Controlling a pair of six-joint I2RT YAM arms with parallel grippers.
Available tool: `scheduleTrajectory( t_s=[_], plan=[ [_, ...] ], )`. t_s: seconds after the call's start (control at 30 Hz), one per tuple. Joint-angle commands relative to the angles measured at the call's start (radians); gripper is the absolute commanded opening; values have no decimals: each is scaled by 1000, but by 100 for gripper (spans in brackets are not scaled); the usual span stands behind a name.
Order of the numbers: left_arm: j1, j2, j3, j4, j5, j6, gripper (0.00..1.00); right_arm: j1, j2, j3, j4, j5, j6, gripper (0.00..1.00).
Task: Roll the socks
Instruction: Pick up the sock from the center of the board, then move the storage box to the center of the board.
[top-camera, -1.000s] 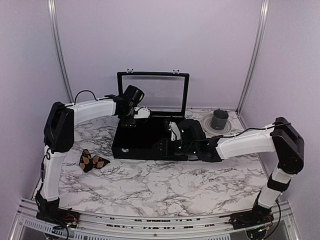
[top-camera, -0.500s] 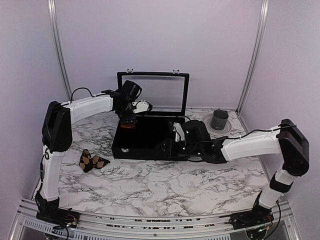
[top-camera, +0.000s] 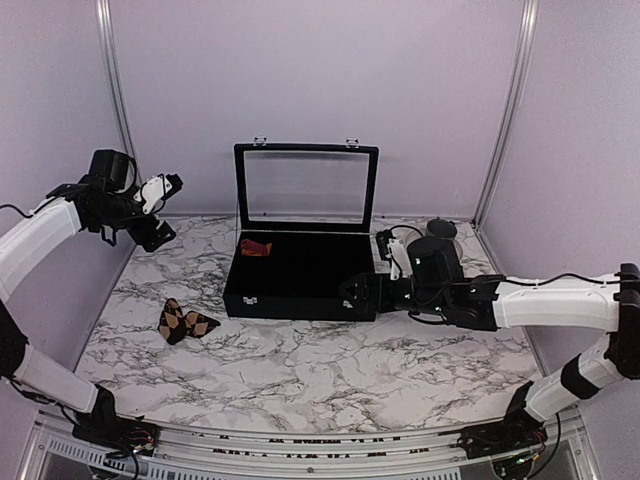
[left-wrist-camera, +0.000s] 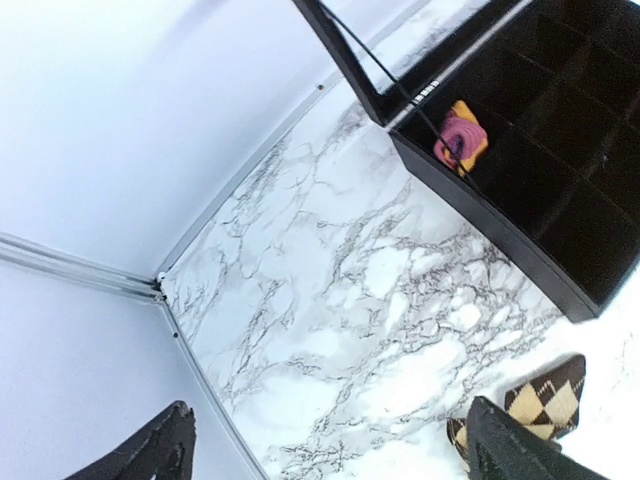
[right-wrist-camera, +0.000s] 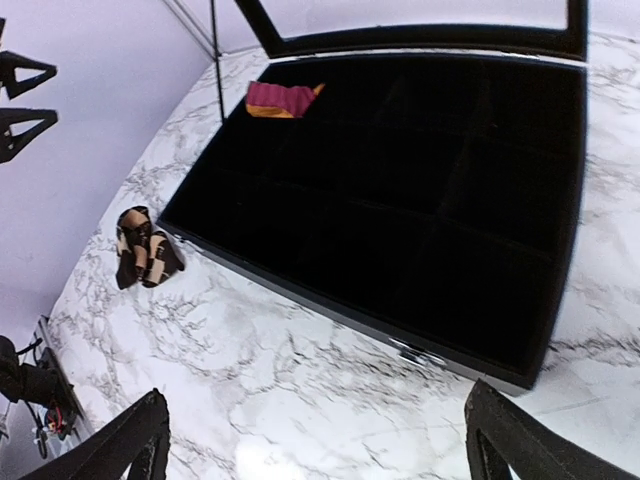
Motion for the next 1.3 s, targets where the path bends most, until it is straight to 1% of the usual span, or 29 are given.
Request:
scheduleTrajectory(
  t_s=[0.0,0.07,0.1,0.17,0.23,0.3,0.37,0.53,0.6,0.67,0.7,0.73,0.83,1.03,1.13,1.27],
  plan=[
    [11,-14,-131,-189,251,84,89,-17,-84,-31,-104,145,24,100],
    [10,-76,-258,-177,284,133,89,-35,-100,-23,-170,205,43,100],
    [11,-90,-301,-154,280,137,88,-54,-106,-27,-185,209,46,100],
    [10,-81,-351,-120,248,125,86,-75,-113,-41,-193,188,53,100],
    [10,-39,-373,-85,192,110,81,-90,-109,-45,-214,176,71,100],
    [10,23,-374,-45,133,77,75,-96,-102,-54,-220,166,83,99],
    [11,88,-345,-50,102,23,71,-96,-97,-62,-221,160,92,97],
    [12,183,-297,-52,88,-25,70,-97,-92,-83,-199,144,110,92],
    [11,211,-296,-53,56,-23,66,-100,-75,-81,-197,129,112,89],
    [13,224,-298,-73,45,-14,55,-106,-44,-69,-198,105,112,86],
    [13,223,-303,-85,52,-11,47,-110,-25,-63,-199,92,110,85],
    [13,214,-306,-97,64,-6,37,-114,-9,-57,-194,79,107,83],
    [12,178,-303,-172,136,9,0,-140,48,-42,-162,39,100,80],
    [-13,115,-250,-373,348,55,0,-204,129,-26,-83,-61,80,76],
    [-69,95,-225,-448,426,71,0,-216,170,7,-69,-100,59,75],
    [-185,76,-198,-501,491,85,0,-216,216,66,-92,-109,30,74]
  ],
)
